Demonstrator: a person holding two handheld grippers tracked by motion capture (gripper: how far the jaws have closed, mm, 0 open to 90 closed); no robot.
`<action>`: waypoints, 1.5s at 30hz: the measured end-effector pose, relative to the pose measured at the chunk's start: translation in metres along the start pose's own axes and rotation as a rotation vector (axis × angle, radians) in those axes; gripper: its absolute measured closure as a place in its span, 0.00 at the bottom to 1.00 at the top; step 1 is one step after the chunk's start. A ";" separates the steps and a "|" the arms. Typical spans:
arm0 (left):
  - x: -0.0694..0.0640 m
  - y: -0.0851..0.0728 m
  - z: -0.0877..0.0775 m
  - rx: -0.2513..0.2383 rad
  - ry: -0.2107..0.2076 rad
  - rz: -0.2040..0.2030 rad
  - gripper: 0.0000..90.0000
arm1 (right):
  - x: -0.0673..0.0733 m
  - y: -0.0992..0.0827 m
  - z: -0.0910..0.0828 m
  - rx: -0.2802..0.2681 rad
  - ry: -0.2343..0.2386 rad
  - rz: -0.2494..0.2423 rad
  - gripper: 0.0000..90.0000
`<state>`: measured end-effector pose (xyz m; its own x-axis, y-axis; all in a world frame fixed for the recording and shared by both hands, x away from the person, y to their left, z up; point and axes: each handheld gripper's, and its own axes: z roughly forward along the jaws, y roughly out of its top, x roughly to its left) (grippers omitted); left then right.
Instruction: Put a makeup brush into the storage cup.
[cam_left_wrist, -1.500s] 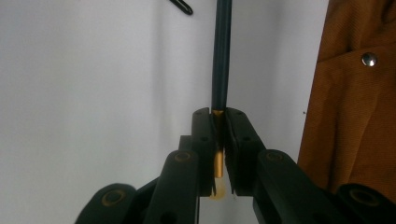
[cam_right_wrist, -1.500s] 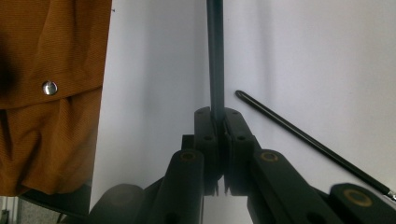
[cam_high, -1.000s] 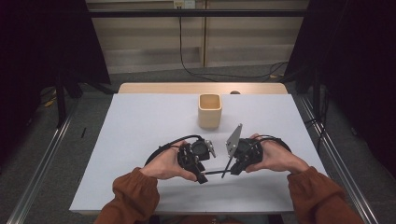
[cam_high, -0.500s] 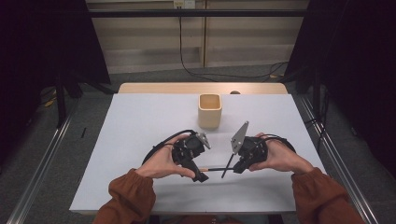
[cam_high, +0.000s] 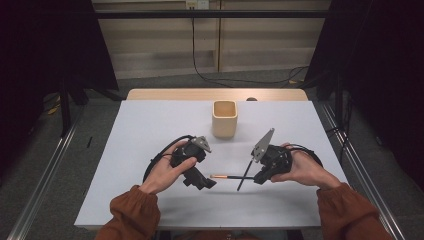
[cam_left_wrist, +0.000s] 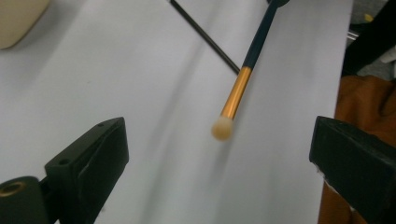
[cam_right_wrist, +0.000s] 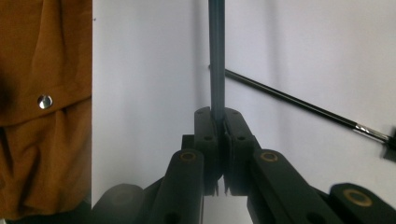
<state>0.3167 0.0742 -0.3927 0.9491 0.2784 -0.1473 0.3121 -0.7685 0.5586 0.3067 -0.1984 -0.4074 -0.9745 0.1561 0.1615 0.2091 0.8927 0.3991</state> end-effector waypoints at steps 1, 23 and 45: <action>0.000 -0.002 -0.001 -0.015 0.015 -0.011 0.05 | 0.000 -0.001 -0.001 0.001 -0.007 0.002 0.95; 0.003 -0.041 -0.016 -0.164 0.112 -0.085 0.04 | 0.001 -0.027 0.000 -0.088 -0.012 0.077 0.96; 0.002 -0.052 -0.012 -0.208 0.114 -0.114 0.04 | 0.000 -0.051 -0.004 -0.431 -0.002 0.138 0.96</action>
<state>0.3017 0.1217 -0.4119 0.8938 0.4286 -0.1322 0.3900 -0.5970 0.7011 0.2966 -0.2456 -0.4246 -0.9352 0.2623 0.2377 0.3514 0.6061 0.7136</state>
